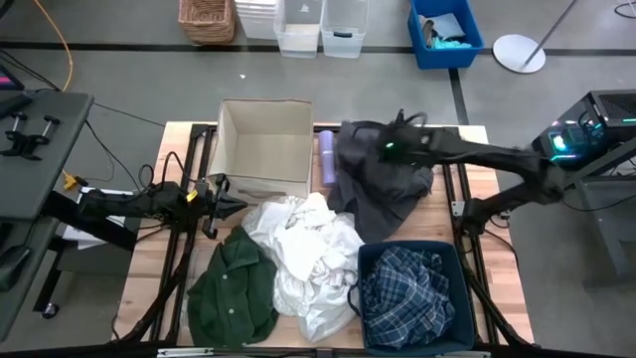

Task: Sort clothes
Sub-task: Put the black shorts into the blue laundry organizer

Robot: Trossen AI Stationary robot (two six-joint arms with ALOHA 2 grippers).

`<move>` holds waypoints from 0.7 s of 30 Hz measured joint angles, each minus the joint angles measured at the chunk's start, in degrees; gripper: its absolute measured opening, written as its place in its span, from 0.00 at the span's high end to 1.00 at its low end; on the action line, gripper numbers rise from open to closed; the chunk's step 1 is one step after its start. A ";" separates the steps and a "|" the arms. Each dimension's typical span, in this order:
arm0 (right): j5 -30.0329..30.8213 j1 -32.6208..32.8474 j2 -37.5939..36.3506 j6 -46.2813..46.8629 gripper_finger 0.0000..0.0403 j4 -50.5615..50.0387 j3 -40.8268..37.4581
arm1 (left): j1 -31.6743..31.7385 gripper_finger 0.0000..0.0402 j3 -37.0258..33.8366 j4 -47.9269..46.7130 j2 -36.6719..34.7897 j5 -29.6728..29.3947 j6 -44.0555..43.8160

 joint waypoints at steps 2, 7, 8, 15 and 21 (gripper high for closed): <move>5.72 2.77 -4.55 -0.86 0.98 -0.17 4.31 | 0.00 1.00 0.00 0.00 0.00 0.00 -0.02; 18.55 13.61 -13.84 -14.52 0.98 4.64 18.92 | 0.00 1.00 0.00 0.00 0.00 0.00 0.00; 20.83 16.28 -14.50 -18.32 0.98 5.48 21.72 | 0.00 1.00 0.00 0.00 0.00 0.00 0.00; 25.07 38.37 -13.52 -45.90 0.98 17.81 38.70 | 0.00 1.00 0.00 0.00 0.00 0.00 -0.01; 23.82 55.70 -6.88 -61.62 0.98 19.96 51.42 | 0.00 1.00 0.00 0.00 0.00 0.00 0.00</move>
